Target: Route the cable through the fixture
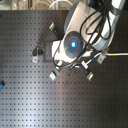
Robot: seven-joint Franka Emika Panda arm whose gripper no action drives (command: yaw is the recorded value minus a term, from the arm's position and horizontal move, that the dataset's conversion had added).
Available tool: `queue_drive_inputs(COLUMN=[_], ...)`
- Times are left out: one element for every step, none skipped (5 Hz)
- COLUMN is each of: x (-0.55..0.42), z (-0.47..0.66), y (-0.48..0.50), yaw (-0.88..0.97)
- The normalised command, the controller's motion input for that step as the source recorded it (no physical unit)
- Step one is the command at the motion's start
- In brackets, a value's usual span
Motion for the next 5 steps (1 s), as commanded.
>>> queue_drive_inputs(x=[0.011, 0.248, 0.234, 0.217, 0.029], z=[0.0, -0.29, -0.28, -0.15, -0.03], y=[0.0, 0.001, 0.004, -0.059, -0.125], yaw=[0.0, -0.2, -0.41, -0.62, -0.89])
